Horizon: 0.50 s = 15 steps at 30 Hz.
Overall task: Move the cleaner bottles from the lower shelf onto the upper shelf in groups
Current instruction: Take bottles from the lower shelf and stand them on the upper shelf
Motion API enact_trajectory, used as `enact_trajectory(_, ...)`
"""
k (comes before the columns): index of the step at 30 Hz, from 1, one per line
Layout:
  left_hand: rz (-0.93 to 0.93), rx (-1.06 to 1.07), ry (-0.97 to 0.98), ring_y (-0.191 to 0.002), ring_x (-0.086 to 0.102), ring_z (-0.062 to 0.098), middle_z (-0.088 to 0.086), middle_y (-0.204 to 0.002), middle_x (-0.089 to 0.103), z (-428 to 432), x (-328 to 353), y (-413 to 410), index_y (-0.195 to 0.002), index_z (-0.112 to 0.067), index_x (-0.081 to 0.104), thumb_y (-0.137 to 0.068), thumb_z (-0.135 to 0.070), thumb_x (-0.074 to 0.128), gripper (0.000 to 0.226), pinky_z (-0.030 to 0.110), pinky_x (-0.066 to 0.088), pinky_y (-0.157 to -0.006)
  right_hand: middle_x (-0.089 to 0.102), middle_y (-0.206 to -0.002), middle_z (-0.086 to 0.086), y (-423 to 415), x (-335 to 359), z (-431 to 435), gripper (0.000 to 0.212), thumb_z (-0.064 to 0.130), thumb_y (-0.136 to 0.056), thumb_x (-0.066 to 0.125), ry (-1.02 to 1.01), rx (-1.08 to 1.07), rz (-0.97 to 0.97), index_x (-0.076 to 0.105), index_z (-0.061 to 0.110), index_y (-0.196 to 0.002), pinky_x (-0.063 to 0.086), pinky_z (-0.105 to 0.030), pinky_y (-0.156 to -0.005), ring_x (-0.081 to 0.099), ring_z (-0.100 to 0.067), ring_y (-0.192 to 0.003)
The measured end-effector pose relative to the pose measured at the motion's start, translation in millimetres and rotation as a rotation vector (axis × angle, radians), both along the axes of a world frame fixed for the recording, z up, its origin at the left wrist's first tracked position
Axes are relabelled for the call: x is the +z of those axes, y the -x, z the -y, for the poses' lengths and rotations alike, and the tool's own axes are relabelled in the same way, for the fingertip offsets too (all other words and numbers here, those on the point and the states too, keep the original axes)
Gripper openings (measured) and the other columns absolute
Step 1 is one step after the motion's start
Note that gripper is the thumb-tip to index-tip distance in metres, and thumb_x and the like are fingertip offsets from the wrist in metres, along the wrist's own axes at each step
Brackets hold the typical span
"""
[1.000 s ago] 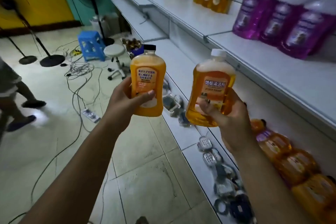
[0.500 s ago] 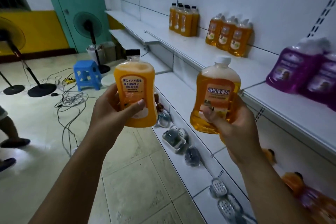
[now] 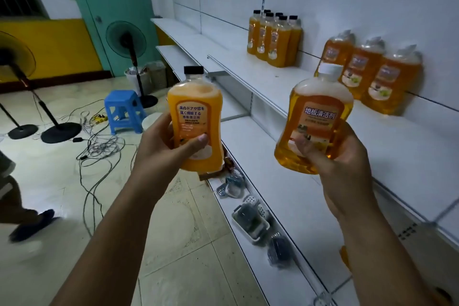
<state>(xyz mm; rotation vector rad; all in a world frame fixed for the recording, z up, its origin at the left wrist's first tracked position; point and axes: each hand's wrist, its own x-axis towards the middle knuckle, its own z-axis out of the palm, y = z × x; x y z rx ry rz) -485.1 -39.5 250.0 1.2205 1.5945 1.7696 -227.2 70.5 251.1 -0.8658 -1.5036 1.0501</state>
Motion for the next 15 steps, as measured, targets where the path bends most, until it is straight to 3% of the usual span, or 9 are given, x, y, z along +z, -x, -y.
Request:
enact_trajectory(4, -0.020, -0.044, -0.006, -0.109, 0.074, 0.013, -0.007, -0.116, 0.076, -66.2, -1.1, 38.1, -0.132, -0.024, 0.061, -0.075, -0.032, 0.081, 0.061, 0.030, 0.060, -0.087, 0.076, -0.116, 0.009, 33.1, -1.6, -51.6, 0.066, 0.054, -0.068, 0.090, -0.011, -0.049, 0.007, 0.066, 0.030, -0.125, 0.059, -0.050, -0.098, 0.073, -0.014, -0.110)
enact_trajectory(9, -0.029, -0.156, -0.032, -0.106, 0.075, 0.015, -0.004, -0.117, 0.077, -159.9, -10.8, 87.7, -0.135, -0.019, 0.061, -0.080, -0.022, 0.081, 0.059, 0.025, 0.061, -0.082, 0.077, -0.113, 0.007, 74.2, -4.3, -113.3, 0.059, 0.046, -0.069, 0.091, -0.012, -0.126, 0.037, 0.067, 0.030, -0.121, 0.058, -0.051, -0.099, 0.074, -0.016, -0.108)
enact_trajectory(15, -0.090, -0.354, -0.036, -0.103, 0.075, 0.007, -0.014, -0.112, 0.077, -262.6, -4.6, 135.0, -0.124, -0.033, 0.064, -0.082, -0.026, 0.081, 0.047, 0.018, 0.059, -0.078, 0.076, -0.119, 0.007, 119.1, 1.5, -172.0, 0.067, 0.049, -0.066, 0.091, 0.024, -0.317, 0.037, 0.066, 0.030, -0.125, 0.058, -0.054, -0.099, 0.073, -0.019, -0.113)
